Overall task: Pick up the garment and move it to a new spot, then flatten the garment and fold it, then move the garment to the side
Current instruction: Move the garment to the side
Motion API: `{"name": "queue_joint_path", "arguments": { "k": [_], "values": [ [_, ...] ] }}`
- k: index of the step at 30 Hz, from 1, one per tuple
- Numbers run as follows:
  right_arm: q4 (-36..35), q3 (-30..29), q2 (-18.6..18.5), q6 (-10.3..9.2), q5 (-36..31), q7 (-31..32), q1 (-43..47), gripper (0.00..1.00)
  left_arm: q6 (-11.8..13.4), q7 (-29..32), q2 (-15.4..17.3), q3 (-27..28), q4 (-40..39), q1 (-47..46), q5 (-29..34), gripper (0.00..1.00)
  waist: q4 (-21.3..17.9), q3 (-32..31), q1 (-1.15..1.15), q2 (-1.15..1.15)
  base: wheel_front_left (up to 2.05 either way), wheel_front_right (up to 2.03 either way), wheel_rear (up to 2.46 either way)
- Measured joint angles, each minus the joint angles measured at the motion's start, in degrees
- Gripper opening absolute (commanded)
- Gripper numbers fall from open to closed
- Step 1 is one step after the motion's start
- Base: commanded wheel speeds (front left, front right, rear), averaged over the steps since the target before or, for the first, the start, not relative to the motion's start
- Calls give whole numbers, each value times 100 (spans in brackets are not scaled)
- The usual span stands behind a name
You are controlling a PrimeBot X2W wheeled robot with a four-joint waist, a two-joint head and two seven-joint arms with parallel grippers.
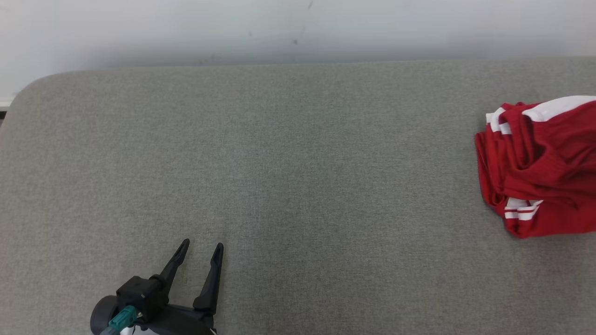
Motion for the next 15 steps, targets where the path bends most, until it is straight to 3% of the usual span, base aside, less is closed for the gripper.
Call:
{"name": "queue_joint_path", "arguments": {
  "k": [11, 12, 14, 15],
  "values": [
    [215, 183, -80, -283, -275, -124, -2, 0, -45, 0, 10, 70, 26, -99, -1, 100, 246, 229, 0, 0, 0, 0, 0],
    [220, 199, -74, -310, -285, -137, -4, 11, -45, 0, 10, 81, 32, -115, -2, 100, 257, 236, 0, 0, 0, 0, 0],
    [250, 218, -33, -328, -326, -136, -12, 55, -45, 0, 14, 99, 58, -116, -2, 100, 266, 236, 0, 0, 0, 0, 0],
    [274, 222, 3, -328, -332, -135, -13, 55, -45, 0, 14, 112, 87, -116, -3, 100, 265, 227, 0, 0, 0, 0, 0]
  ]
}}
